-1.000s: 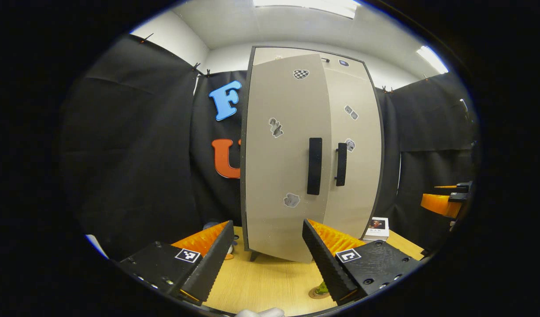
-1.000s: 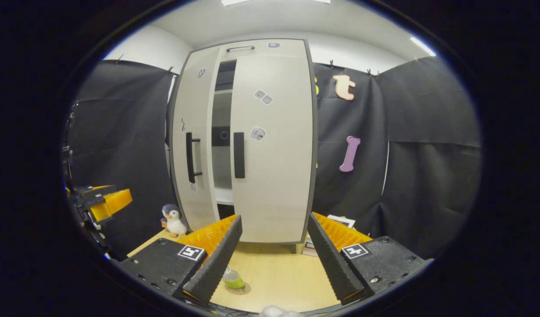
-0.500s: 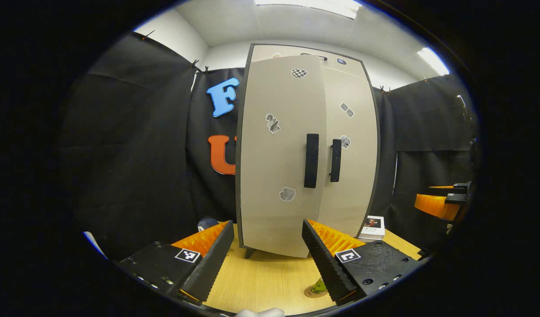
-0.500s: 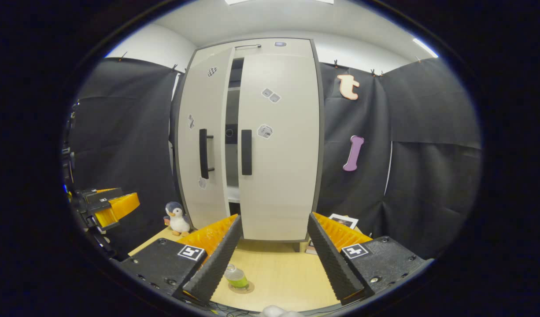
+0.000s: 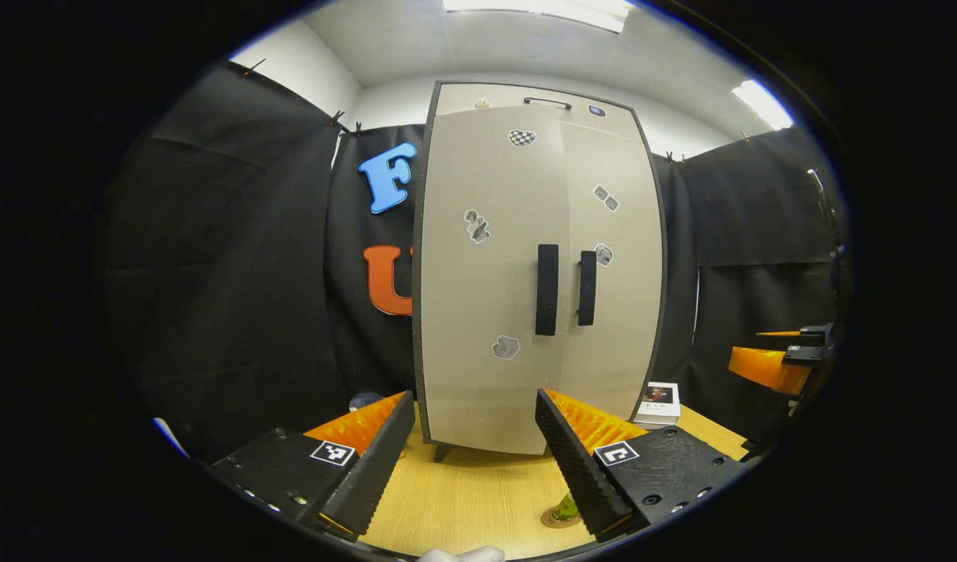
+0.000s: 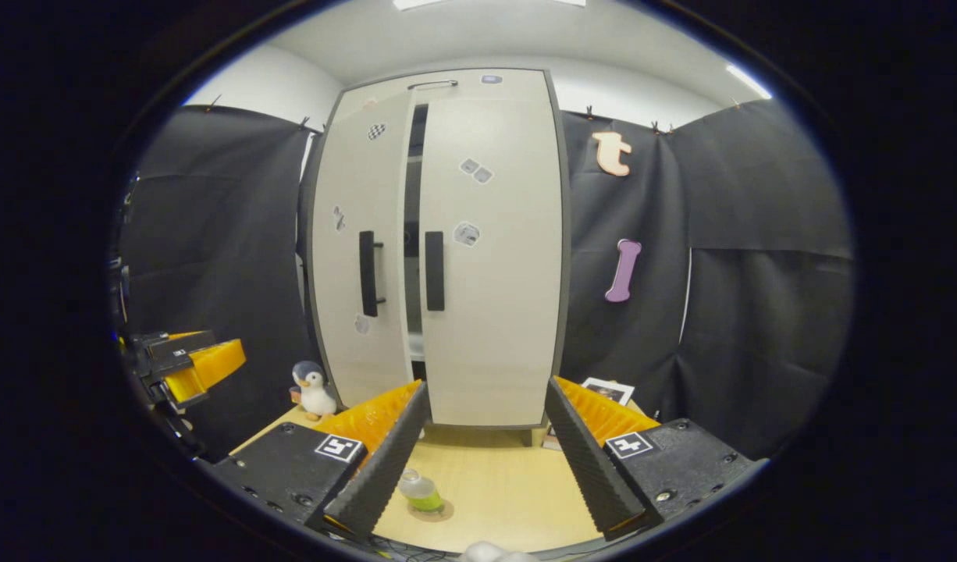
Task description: Grasp the bottle in the cabinet with the left hand and place it on the coaster, then close the right door with the right hand and the left door with the left hand.
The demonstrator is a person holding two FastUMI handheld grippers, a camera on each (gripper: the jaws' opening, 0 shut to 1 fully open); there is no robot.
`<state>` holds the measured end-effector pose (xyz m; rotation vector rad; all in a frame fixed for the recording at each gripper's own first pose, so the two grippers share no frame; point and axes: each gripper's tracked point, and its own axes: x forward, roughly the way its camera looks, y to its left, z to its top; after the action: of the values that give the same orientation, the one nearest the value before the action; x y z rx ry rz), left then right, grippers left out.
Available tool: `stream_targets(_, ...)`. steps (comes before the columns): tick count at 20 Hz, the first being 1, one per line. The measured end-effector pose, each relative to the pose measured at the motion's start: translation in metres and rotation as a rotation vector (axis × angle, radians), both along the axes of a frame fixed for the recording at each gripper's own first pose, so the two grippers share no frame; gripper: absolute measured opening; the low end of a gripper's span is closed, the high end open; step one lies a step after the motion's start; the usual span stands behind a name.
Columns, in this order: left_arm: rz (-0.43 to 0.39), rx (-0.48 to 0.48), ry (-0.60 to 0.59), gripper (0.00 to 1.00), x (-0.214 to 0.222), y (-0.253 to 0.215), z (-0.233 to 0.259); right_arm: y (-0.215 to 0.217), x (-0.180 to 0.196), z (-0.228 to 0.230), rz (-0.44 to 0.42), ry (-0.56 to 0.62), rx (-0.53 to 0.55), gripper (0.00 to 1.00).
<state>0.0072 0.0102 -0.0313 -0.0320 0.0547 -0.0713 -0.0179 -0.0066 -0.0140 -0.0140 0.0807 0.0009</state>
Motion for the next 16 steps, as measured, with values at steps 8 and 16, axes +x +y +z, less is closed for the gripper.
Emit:
stream_targets(8, -0.007, 0.020, 0.005, 0.95, 0.000, -0.001, 0.000, 0.005, 0.000, 0.000, 0.000, -0.002, 0.004, 0.94)
stream_targets(16, -0.008, 0.018, 0.001, 0.95, 0.002, 0.002, 0.003, 0.016, 0.002, 0.004, 0.011, -0.011, 0.000, 0.94)
